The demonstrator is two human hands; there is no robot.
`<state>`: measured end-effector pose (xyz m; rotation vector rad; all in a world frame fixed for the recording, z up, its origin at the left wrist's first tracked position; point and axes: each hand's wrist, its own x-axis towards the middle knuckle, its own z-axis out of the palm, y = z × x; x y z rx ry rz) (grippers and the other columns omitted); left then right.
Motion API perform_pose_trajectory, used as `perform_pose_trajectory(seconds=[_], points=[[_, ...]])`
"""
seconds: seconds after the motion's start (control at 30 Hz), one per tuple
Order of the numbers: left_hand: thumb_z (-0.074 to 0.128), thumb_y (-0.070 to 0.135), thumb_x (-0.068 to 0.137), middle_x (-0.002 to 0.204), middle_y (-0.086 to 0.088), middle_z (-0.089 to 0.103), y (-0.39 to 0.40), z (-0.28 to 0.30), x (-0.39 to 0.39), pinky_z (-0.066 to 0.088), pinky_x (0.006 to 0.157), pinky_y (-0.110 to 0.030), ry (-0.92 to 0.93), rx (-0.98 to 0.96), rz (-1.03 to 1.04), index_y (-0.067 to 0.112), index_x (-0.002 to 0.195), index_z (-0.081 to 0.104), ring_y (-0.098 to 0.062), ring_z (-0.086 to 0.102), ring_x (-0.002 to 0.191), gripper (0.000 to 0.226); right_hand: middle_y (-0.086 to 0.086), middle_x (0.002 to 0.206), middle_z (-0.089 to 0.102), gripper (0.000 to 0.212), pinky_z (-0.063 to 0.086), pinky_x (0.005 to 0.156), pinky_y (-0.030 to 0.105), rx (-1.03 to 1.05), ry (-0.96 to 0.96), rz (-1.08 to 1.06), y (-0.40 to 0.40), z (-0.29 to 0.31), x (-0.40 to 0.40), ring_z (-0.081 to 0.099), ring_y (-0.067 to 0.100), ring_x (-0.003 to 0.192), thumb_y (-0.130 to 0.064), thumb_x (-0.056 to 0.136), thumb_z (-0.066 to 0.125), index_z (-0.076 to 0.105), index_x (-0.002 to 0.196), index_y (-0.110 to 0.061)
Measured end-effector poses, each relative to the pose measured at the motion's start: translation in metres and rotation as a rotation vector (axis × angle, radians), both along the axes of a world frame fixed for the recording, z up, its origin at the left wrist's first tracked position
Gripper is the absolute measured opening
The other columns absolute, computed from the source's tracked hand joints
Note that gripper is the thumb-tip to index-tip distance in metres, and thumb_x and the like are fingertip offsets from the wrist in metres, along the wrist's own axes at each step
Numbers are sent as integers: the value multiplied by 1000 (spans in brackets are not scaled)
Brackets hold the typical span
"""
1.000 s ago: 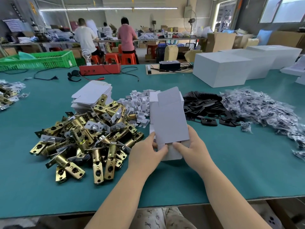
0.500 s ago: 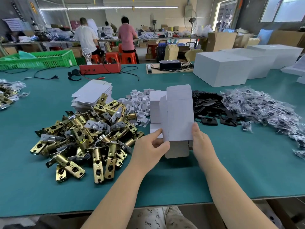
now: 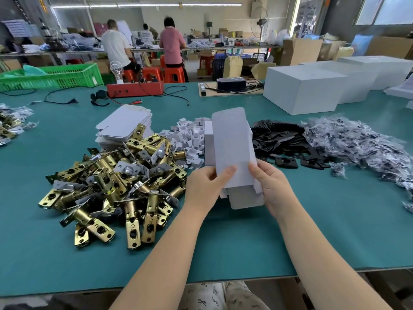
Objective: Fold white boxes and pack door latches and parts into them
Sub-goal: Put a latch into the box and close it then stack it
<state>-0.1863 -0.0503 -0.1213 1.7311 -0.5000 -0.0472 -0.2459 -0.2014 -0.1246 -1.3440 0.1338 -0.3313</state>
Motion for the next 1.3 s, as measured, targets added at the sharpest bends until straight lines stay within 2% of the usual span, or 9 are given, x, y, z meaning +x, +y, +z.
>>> perform_pose_trajectory(seconds=[0.17, 0.3, 0.43, 0.6, 0.7, 0.93, 1.1, 1.2, 1.3], points=[[69, 42, 85, 68, -20, 57, 3, -1, 8, 36, 62, -35, 98, -81, -68, -16, 75, 60, -21, 48, 64, 60, -1, 92, 73, 22, 55, 74, 37, -54, 70, -94, -4, -2, 4, 67, 18, 85, -27, 81, 69, 65, 99, -15], [70, 39, 86, 80, -18, 54, 9, 12, 17, 36, 68, -41, 172, -105, -171, -22, 84, 55, -27, 47, 74, 63, 7, 102, 72, 24, 55, 71, 33, -71, 62, -70, -8, 4, 8, 67, 20, 88, -20, 82, 69, 63, 103, -11], [69, 37, 87, 98, -41, 60, 9, 28, 27, 48, 88, -59, 196, -32, -255, -20, 94, 59, -29, 55, 83, 58, -5, 84, 72, 19, 51, 63, 25, -177, 42, -194, -8, 17, 21, 64, 11, 75, -33, 95, 56, 65, 86, -18], [68, 23, 90, 87, -7, 76, -1, 18, 36, 58, 68, -29, 289, 65, -307, 9, 82, 75, -15, 69, 74, 18, -4, 62, 41, 44, 28, 50, 20, -376, 43, -493, -1, 4, 33, 35, 9, 56, -35, 102, 42, 36, 62, -16], [67, 32, 90, 83, 3, 76, -5, 18, 37, 54, 57, -20, 257, 88, -268, 12, 78, 73, -10, 70, 70, 24, -3, 62, 39, 43, 26, 45, 17, -458, 86, -482, 1, -7, 30, 33, 4, 51, -33, 101, 43, 34, 63, -16], [55, 36, 97, 60, -9, 42, -3, 5, 28, 29, 52, -25, 73, -71, -119, 4, 61, 45, -15, 41, 56, 50, 7, 62, 30, 48, 19, 56, 31, -351, 68, -355, 7, -4, 17, 27, 19, 59, -35, 100, 46, 33, 59, -12], [56, 43, 93, 60, -7, 50, 4, 4, 25, 33, 55, -28, 59, -154, -68, 5, 59, 51, -17, 46, 56, 51, -6, 56, 38, 39, 32, 53, 26, -522, 47, -375, 10, -5, 14, 38, 6, 53, -32, 99, 48, 42, 61, -25], [55, 58, 83, 81, 0, 70, 9, 7, 27, 50, 69, -31, 191, -289, -53, 6, 74, 67, -16, 64, 74, 54, 3, 63, 53, 8, 40, 55, 15, -562, 3, -330, 12, -5, 12, 49, 1, 58, -41, 90, 61, 53, 88, -44], [61, 53, 86, 107, -1, 74, 12, 8, 30, 57, 85, -39, 352, -373, -169, 26, 93, 76, -21, 70, 100, 32, -1, 58, 51, 20, 40, 54, 17, -567, -14, -317, 13, -6, 12, 47, 5, 55, -46, 83, 67, 54, 98, -43]])
